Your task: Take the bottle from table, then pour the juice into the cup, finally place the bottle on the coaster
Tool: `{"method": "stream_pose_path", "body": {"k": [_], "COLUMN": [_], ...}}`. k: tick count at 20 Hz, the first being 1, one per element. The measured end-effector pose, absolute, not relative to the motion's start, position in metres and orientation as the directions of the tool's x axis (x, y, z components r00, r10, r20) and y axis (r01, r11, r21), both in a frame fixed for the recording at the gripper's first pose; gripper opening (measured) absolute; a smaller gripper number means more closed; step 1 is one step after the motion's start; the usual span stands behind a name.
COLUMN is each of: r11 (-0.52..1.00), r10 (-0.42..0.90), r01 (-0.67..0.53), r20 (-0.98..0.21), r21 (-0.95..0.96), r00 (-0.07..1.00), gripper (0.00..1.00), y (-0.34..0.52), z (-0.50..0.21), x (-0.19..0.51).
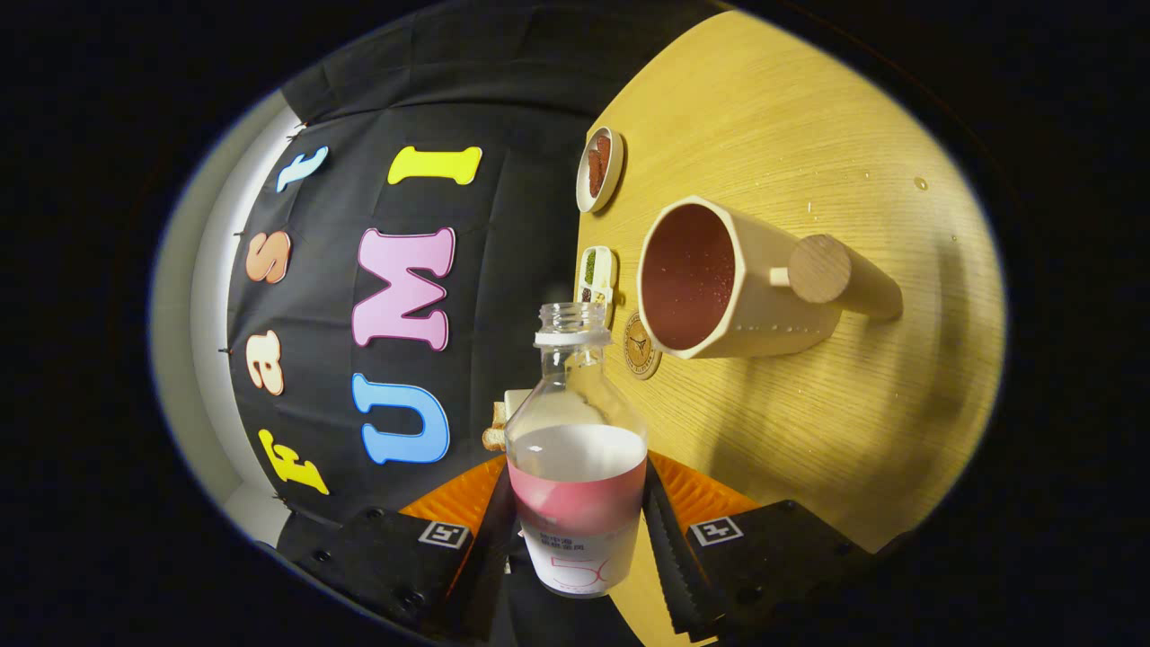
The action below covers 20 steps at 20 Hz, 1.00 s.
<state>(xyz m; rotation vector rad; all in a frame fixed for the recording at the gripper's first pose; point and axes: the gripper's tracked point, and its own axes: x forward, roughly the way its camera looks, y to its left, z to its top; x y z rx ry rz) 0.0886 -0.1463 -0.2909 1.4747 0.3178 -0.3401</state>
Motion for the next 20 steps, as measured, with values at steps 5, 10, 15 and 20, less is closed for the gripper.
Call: {"method": "stream_pose_path", "body": {"k": [5,10,15,20], "r11": [-0.009,-0.100,-0.198,-0.254], "r10": [-0.014,-0.027,-0.021,-0.033], "r01": [0.405,0.388,0.385,0.366], "r20": [-0.405,-0.392,-0.397,-0.387], "r21": [0.914,0.916,0.901,0.895], "r00": [0.914,0.920,0.918,0.922], "gripper": [0.74,0.74,0.74,0.74], "y": [-0.147,-0.149,-0.148,-0.151], "z": [-0.291,-0.285,-0.285,-0.279], "x": [0.089,0.090,0.090,0.089]}}
